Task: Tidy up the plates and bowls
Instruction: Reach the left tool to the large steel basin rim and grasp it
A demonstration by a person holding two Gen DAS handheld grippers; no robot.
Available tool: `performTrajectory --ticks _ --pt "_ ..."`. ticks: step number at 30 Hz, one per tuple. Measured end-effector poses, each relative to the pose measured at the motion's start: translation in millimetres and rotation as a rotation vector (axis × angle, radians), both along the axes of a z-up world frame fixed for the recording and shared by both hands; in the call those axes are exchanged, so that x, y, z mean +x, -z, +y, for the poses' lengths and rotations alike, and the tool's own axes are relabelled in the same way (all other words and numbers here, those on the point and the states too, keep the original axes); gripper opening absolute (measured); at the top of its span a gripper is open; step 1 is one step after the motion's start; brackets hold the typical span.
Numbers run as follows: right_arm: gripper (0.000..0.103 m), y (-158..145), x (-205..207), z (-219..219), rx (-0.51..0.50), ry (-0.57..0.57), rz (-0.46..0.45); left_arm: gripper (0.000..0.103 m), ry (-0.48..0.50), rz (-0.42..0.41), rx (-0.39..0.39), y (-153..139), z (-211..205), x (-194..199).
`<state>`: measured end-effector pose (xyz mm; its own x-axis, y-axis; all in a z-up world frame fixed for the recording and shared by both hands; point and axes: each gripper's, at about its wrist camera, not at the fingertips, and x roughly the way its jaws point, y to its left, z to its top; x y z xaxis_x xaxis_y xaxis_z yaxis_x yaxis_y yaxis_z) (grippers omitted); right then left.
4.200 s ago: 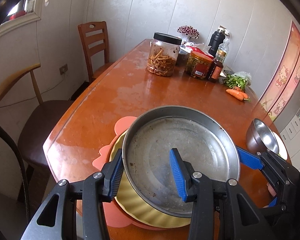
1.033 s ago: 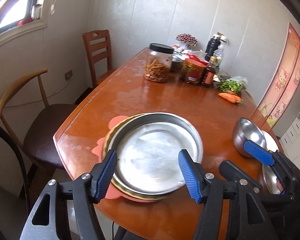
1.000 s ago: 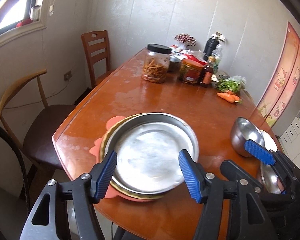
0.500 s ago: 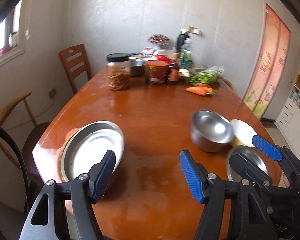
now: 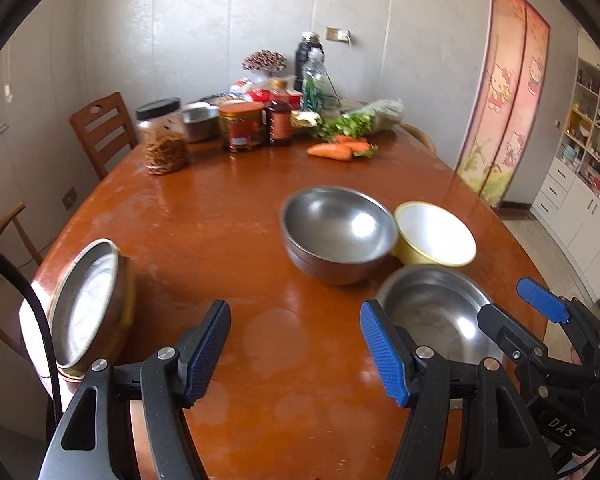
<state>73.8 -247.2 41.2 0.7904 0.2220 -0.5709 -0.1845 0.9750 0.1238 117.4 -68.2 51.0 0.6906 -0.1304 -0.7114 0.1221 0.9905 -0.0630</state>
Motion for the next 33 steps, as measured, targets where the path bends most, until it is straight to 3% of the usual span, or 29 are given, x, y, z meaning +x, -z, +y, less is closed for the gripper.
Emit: performTrajectory --ticks 15,29,33 --pt "0.079 47.4 12.4 -37.3 0.041 0.058 0.163 0.067 0.098 0.123 -0.031 42.2 -40.8 11.8" --pt "0.079 55.8 20.6 -26.7 0.021 0.012 0.157 0.067 0.121 0.168 -0.074 67.3 -44.9 35.4" --pt "0.071 56.4 20.6 -19.6 0.016 -0.029 0.152 0.057 0.147 0.179 -0.079 71.1 -49.0 36.6"
